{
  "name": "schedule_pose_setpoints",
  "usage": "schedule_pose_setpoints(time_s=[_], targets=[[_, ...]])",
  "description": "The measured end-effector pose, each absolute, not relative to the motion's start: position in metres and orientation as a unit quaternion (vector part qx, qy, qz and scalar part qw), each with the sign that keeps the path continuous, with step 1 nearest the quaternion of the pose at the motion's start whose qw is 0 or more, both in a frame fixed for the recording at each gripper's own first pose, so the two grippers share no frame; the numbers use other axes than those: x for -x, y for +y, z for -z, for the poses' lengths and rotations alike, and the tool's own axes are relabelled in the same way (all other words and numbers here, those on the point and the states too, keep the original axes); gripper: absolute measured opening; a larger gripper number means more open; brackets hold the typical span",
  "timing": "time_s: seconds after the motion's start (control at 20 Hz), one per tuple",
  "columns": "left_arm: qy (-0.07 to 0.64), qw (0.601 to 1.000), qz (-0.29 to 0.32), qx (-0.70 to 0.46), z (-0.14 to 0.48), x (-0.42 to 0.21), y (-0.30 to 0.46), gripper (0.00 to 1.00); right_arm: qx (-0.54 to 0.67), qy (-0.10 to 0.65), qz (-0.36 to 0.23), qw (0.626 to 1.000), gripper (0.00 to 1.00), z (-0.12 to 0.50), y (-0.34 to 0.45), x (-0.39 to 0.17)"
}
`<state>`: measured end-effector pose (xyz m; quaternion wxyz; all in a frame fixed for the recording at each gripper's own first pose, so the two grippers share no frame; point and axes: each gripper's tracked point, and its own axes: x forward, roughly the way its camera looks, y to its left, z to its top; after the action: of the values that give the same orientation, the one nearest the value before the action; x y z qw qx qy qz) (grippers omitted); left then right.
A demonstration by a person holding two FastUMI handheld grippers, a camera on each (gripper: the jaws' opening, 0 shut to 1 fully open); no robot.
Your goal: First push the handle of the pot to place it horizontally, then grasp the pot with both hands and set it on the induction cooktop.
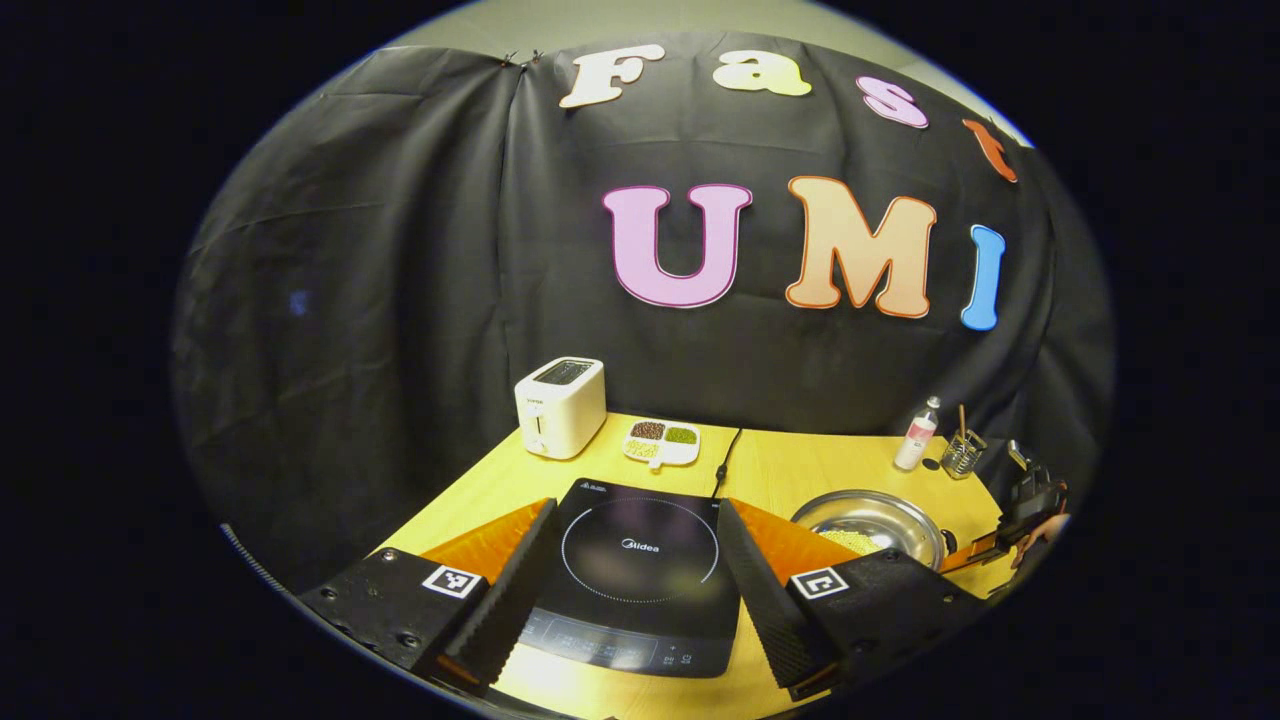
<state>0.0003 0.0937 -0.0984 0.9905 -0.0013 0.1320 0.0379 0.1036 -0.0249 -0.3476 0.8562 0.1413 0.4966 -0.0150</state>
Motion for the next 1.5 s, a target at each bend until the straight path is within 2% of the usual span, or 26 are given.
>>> schedule_pose_setpoints(time_s=[0.05, 0.1, 0.15, 0.3, 0.35, 0.45, 0.6, 0.65, 0.7, 0.75, 0.8, 0.85, 0.9, 0.95, 1.0, 1.15, 1.3, 1.35, 1.5], targets=[[0.135, 0.990, -0.038, 0.003, 0.099, -0.002, 0.093, 0.93, -0.140, 0.496, 0.016, 0.857, 0.02, 0.348, -0.027, -0.106], [0.136, 0.990, -0.039, 0.003, 0.102, -0.003, 0.092, 0.97, -0.140, 0.495, 0.016, 0.857, 0.03, 0.347, -0.028, -0.108], [0.138, 0.990, -0.039, 0.002, 0.103, -0.004, 0.091, 0.94, -0.142, 0.495, 0.017, 0.857, 0.02, 0.346, -0.029, -0.111], [0.142, 0.989, -0.036, 0.002, 0.107, -0.008, 0.089, 0.97, -0.152, 0.493, 0.018, 0.857, 0.03, 0.344, -0.031, -0.115], [0.144, 0.989, -0.034, 0.004, 0.109, -0.009, 0.087, 0.93, -0.152, 0.492, 0.021, 0.857, 0.00, 0.345, -0.033, -0.115], [0.150, 0.988, -0.029, 0.010, 0.114, -0.012, 0.082, 0.97, -0.155, 0.494, 0.026, 0.855, 0.00, 0.346, -0.038, -0.113], [0.159, 0.987, -0.019, 0.021, 0.123, -0.016, 0.074, 0.97, -0.153, 0.495, 0.039, 0.854, 0.04, 0.344, -0.053, -0.109], [0.162, 0.986, -0.015, 0.024, 0.125, -0.019, 0.071, 0.94, -0.153, 0.496, 0.045, 0.854, 0.05, 0.345, -0.060, -0.108], [0.164, 0.986, -0.011, 0.027, 0.128, -0.021, 0.068, 0.97, -0.153, 0.497, 0.046, 0.853, 0.18, 0.345, -0.063, -0.108], [0.166, 0.986, -0.007, 0.031, 0.129, -0.023, 0.066, 0.97, -0.151, 0.495, 0.052, 0.854, 0.07, 0.345, -0.070, -0.108], [0.168, 0.985, -0.003, 0.034, 0.132, -0.026, 0.064, 0.97, -0.153, 0.494, 0.054, 0.854, 0.23, 0.342, -0.074, -0.107], [0.169, 0.985, 0.001, 0.034, 0.134, -0.030, 0.061, 0.97, -0.157, 0.490, 0.059, 0.856, 0.33, 0.337, -0.080, -0.105], [0.172, 0.985, 0.005, 0.031, 0.137, -0.034, 0.059, 0.97, -0.166, 0.483, 0.062, 0.857, 0.48, 0.336, -0.084, -0.107], [0.174, 0.984, 0.010, 0.028, 0.138, -0.038, 0.056, 0.97, -0.178, 0.477, 0.064, 0.858, 0.57, 0.331, -0.089, -0.108], [0.176, 0.984, 0.020, 0.026, 0.141, -0.044, 0.051, 0.96, -0.194, 0.468, 0.063, 0.860, 0.72, 0.325, -0.089, -0.110], [0.191, 0.979, 0.062, 0.026, 0.152, -0.063, 0.031, 0.96, -0.230, 0.447, 0.051, 0.863, 1.00, 0.305, -0.089, -0.118], [0.225, 0.965, 0.127, 0.027, 0.170, -0.077, 0.002, 0.96, -0.233, 0.434, 0.026, 0.870, 1.00, 0.287, -0.082, -0.125], [0.237, 0.959, 0.151, 0.035, 0.175, -0.081, -0.009, 0.96, -0.236, 0.433, 0.014, 0.870, 0.93, 0.281, -0.077, -0.127], [0.286, 0.933, 0.207, 0.076, 0.196, -0.084, -0.035, 0.93, -0.240, 0.435, -0.020, 0.868, 0.93, 0.274, -0.059, -0.134]])
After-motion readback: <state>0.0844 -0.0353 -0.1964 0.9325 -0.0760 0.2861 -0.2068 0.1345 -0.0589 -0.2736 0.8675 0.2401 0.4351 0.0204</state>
